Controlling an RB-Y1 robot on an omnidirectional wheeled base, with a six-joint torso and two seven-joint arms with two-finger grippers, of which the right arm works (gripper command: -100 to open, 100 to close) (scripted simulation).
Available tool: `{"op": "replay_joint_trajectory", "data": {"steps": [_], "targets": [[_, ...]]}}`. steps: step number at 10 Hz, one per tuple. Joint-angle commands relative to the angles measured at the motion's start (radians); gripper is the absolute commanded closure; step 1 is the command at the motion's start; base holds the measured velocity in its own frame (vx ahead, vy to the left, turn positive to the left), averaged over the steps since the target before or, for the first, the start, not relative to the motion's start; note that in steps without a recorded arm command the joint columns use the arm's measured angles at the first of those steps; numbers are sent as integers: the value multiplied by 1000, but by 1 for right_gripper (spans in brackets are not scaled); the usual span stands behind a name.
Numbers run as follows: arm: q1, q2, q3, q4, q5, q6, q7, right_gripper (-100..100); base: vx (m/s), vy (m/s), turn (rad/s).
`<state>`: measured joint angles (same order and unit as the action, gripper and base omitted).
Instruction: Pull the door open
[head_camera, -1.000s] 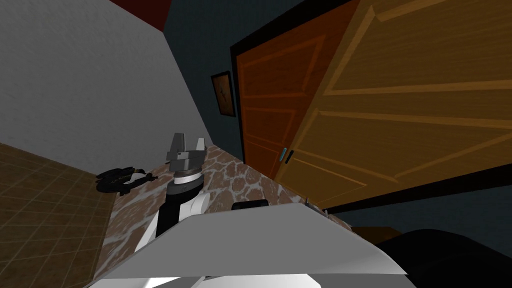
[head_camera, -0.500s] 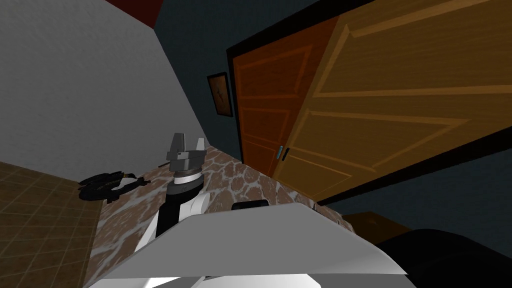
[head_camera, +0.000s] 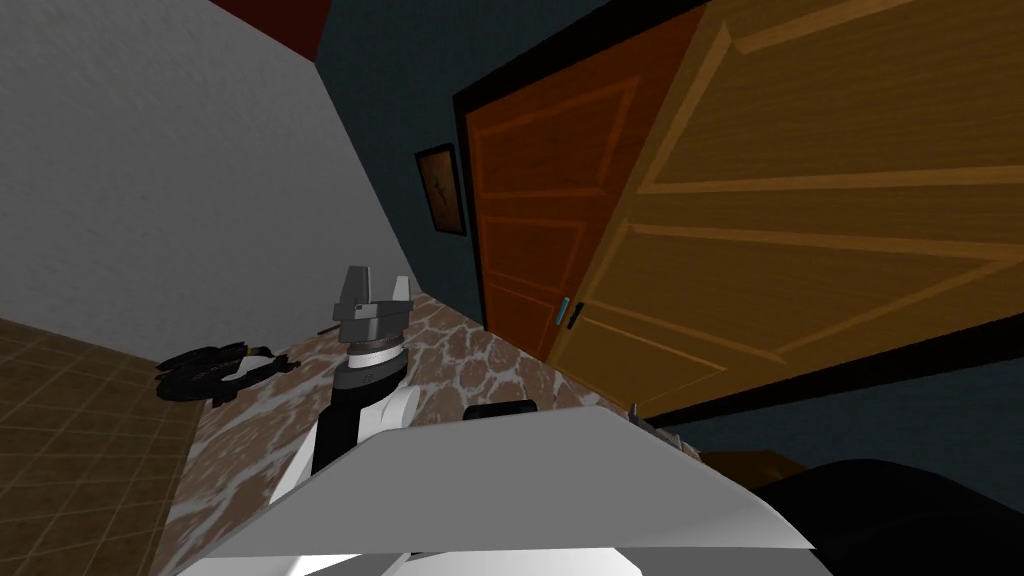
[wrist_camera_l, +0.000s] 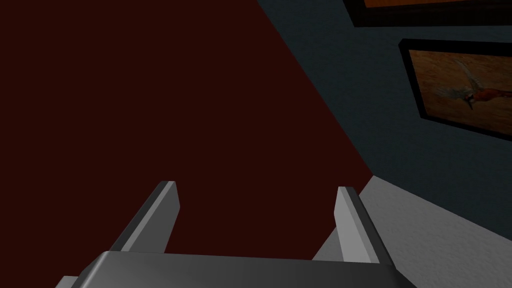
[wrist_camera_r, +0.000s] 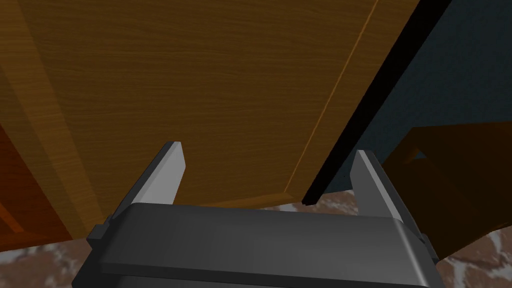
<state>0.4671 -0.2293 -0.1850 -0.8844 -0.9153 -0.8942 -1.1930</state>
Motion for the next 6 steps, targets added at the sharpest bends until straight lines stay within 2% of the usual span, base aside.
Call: {"op": "replay_joint_trajectory", "data": {"steps": [1,6], "targets": [[-28,-5,8,3,0,-1,-8,-100,185,-79,136],[-107,-8,38,-21,10,7,-18,-100,191,-80,154]]}}
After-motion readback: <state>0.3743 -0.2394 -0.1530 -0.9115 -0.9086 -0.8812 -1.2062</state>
